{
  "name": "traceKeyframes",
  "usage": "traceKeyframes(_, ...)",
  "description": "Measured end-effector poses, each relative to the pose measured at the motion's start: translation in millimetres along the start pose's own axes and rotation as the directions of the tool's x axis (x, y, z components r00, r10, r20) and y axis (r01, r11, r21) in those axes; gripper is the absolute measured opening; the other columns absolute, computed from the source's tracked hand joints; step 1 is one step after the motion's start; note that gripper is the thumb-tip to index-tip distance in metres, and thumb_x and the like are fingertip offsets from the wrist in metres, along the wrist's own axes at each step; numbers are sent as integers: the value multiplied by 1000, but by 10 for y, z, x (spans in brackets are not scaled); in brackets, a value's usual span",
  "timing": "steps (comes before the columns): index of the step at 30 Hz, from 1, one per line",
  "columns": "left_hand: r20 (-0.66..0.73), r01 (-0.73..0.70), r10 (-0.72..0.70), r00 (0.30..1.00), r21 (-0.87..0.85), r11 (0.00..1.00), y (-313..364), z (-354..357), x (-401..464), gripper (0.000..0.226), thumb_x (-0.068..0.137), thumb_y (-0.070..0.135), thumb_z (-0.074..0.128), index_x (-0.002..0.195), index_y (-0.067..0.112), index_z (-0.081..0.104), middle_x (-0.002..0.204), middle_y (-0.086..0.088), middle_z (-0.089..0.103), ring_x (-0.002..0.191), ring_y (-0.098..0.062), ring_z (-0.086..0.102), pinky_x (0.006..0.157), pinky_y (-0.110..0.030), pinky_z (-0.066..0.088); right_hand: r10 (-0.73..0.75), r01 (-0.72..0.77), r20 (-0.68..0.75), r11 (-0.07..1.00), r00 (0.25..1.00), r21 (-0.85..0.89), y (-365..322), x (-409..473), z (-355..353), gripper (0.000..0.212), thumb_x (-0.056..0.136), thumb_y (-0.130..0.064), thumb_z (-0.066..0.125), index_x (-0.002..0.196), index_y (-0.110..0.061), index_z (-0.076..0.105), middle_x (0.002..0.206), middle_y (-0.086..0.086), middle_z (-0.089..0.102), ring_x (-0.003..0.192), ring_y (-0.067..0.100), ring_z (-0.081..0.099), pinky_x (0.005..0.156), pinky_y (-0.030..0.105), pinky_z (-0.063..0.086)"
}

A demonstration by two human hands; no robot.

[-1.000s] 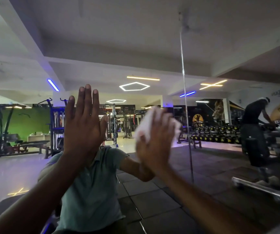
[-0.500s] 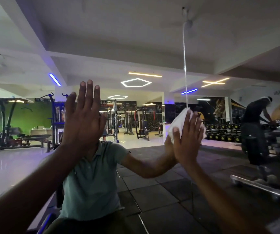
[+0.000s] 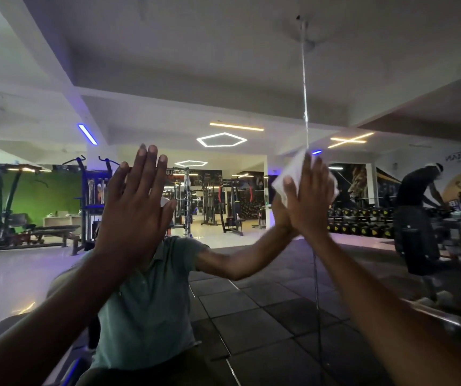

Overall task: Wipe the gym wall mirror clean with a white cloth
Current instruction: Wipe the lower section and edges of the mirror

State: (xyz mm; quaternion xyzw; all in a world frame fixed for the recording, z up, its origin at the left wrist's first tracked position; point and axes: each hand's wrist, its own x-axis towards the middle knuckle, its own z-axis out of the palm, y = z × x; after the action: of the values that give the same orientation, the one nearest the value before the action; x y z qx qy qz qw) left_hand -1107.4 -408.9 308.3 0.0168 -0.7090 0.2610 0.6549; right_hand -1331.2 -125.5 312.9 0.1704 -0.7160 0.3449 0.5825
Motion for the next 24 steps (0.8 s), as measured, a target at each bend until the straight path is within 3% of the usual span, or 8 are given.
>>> traceKeyframes(2,-3,-19,19,1000,-3,1000,-24,-2,-8,72,108,43,27,166,2,16,175,-19,10,163,-33,9,129,-54,14,43,-43,-8,999,999,-31,56,-677,40,83,107,-68,9,169,-13,19,176,13,16,162,34,17,125,62,22)
traceKeyframes(5,18,-33,33,999,2,999,-47,-18,-16,72,108,43,27,166,2,15,174,-20,10,163,-33,9,130,-55,15,-27,28,43,1000,999,-12,-93,-1416,72,80,108,-63,14,169,-12,17,176,13,11,163,34,13,128,61,16)
traceKeyframes(9,42,-53,53,998,1,999,-80,-34,-26,72,109,45,26,166,3,16,174,-19,11,163,-32,9,129,-55,17,-44,44,7,998,999,-32,-283,-725,41,85,106,-68,9,168,-12,19,175,17,15,161,38,17,127,62,19)
traceKeyframes(13,33,-71,72,997,-9,997,-120,-47,-35,72,109,45,26,166,3,18,175,-18,11,163,-32,11,129,-54,17,11,-11,24,1000,1000,7,-508,117,10,88,100,-71,11,170,-17,15,176,14,10,162,38,11,129,60,12)
traceKeyframes(17,55,-60,59,997,9,998,-105,-49,-44,72,108,43,29,166,2,17,175,-19,10,163,-31,10,130,-54,16,53,-53,-45,999,998,15,-345,-461,90,84,105,-69,12,169,-14,18,176,14,16,162,36,16,128,62,16)
traceKeyframes(20,98,-60,60,993,-2,998,-117,-127,-9,72,105,40,31,164,1,24,174,-20,15,162,-32,15,128,-54,20,90,-91,20,996,996,22,-269,-1073,128,83,106,-67,14,169,-12,18,175,16,17,161,37,19,127,63,18)
traceKeyframes(24,95,-30,26,995,41,999,-335,-394,-42,71,99,36,35,160,-2,34,169,-23,28,158,-35,28,117,-53,26,190,-191,28,981,981,46,-623,-716,82,95,101,-77,1,169,-13,16,175,19,16,160,42,19,126,64,18)
